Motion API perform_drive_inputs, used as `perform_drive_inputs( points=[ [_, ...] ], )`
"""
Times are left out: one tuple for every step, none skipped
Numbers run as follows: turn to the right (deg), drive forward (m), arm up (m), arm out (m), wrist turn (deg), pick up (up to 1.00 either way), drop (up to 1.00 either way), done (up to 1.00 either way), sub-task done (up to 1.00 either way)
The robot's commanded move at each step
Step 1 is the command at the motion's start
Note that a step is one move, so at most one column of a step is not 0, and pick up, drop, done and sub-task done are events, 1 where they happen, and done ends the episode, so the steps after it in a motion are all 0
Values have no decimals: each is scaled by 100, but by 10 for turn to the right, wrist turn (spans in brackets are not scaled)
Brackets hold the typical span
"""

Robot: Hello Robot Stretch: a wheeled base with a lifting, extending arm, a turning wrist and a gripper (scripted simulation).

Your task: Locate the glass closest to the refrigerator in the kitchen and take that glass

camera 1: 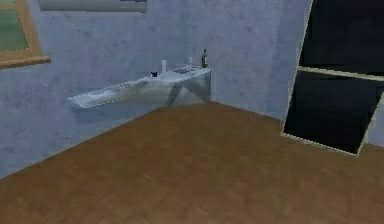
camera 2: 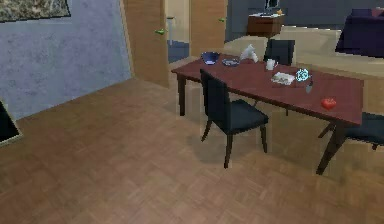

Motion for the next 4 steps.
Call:
perform_drive_inputs(
  points=[
    [0, 100, 0, 0, 0, 0, 0, 0, 0],
    [0, 100, 0, 0, 0, 0, 0, 0, 0],
    [-270, 0, 0, 0, 0, 0, 0, 0, 0],
    [0, 10, 0, 0, 0, 0, 0, 0, 0]
  ],
)
